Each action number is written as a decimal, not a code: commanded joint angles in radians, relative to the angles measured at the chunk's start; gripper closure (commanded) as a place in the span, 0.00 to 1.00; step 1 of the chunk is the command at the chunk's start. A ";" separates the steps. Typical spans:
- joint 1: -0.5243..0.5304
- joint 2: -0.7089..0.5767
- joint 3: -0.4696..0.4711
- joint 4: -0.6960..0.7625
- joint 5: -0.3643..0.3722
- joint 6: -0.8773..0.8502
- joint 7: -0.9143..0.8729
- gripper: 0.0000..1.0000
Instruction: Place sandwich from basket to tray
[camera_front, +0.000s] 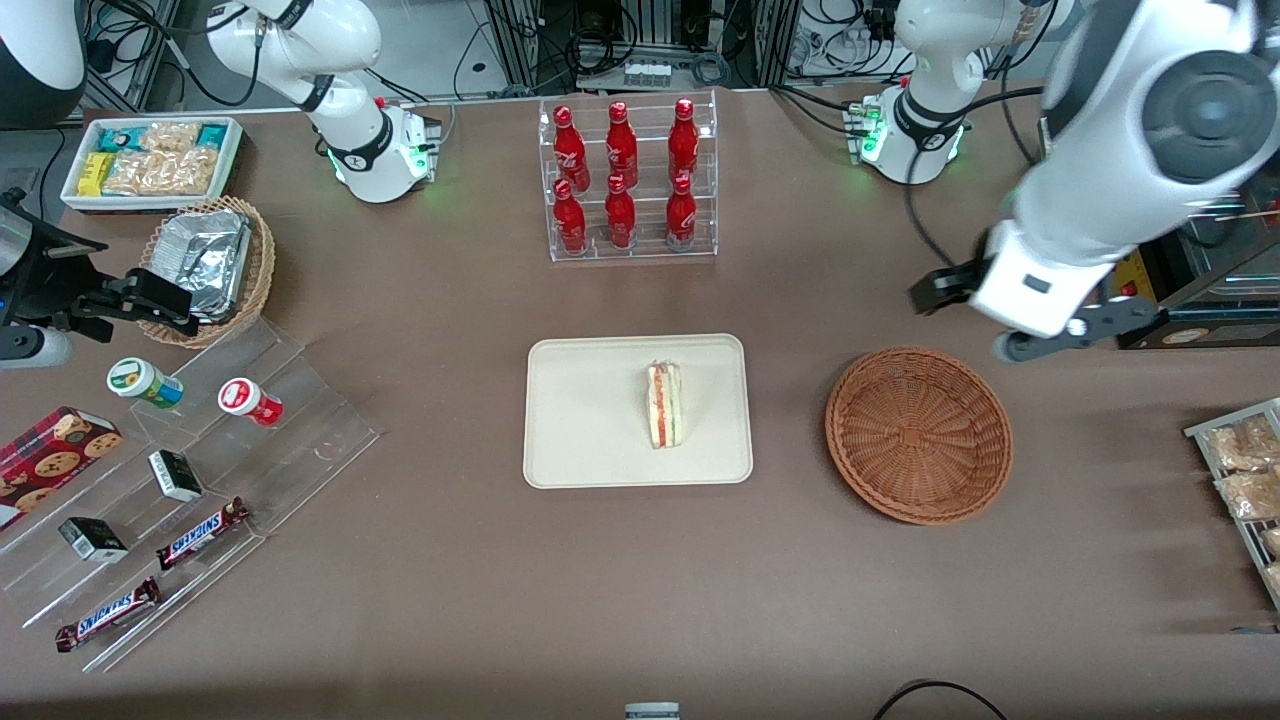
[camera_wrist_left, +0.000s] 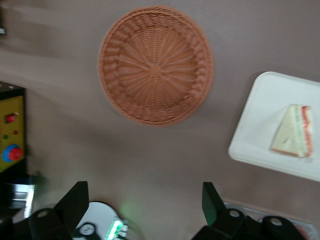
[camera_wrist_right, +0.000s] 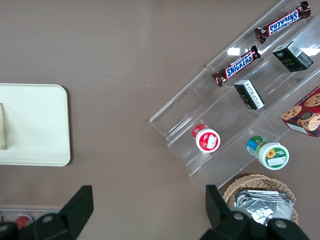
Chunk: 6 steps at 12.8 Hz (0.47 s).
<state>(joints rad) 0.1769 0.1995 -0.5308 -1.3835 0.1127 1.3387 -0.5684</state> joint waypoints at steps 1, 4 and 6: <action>0.100 -0.104 0.000 -0.124 -0.039 0.011 0.184 0.00; -0.024 -0.204 0.267 -0.236 -0.089 0.057 0.393 0.00; -0.108 -0.332 0.424 -0.407 -0.117 0.149 0.507 0.00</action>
<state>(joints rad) 0.1444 0.0294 -0.2315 -1.5954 0.0294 1.3999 -0.1526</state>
